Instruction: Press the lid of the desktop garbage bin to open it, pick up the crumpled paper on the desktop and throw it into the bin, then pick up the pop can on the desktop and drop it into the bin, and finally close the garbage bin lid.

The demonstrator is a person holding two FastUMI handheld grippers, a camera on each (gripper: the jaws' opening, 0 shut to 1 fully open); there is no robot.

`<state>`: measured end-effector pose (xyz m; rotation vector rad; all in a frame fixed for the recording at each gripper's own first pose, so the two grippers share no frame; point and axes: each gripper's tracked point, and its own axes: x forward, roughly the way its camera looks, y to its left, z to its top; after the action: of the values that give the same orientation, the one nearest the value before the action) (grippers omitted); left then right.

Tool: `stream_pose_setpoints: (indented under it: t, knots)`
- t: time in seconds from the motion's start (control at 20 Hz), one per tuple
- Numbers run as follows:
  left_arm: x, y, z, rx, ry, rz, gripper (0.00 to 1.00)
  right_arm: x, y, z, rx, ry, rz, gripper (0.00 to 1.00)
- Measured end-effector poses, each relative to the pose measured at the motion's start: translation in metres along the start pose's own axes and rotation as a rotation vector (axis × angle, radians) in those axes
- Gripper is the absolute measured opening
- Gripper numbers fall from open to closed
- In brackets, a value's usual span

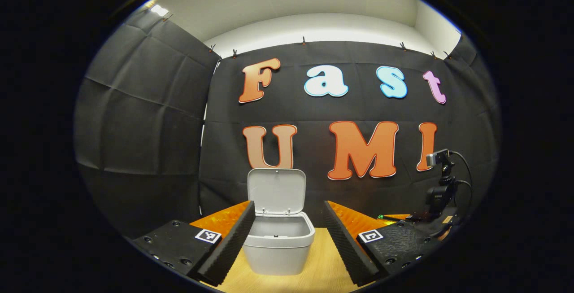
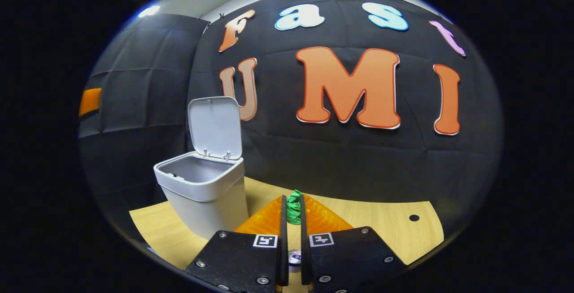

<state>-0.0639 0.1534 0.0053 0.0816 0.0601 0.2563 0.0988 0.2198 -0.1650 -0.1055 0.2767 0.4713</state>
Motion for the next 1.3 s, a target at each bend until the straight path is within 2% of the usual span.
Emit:
stream_pose_setpoints:
  t: [0.5, 0.75, 0.8, 0.9, 1.3]
  knots:
    - [-0.017, 0.051, -0.007, 0.013, 0.005, 0.112, 0.95, 0.038, 0.079, 0.046, -0.008, -0.066, 0.146, 0.11]
    - [-0.028, 0.077, -0.006, 0.023, -0.003, 0.171, 0.95, 0.064, 0.124, 0.056, -0.003, -0.067, 0.211, 0.11]
    - [-0.03, 0.083, -0.007, 0.021, 0.001, 0.182, 0.99, 0.069, 0.131, 0.057, -0.004, -0.068, 0.216, 0.11]
    - [-0.032, 0.092, -0.01, 0.019, 0.005, 0.202, 0.95, 0.078, 0.142, 0.059, -0.006, -0.069, 0.23, 0.11]
    - [-0.035, 0.116, -0.016, 0.03, 0.021, 0.245, 0.95, 0.124, 0.18, 0.053, -0.015, -0.053, 0.252, 0.11]
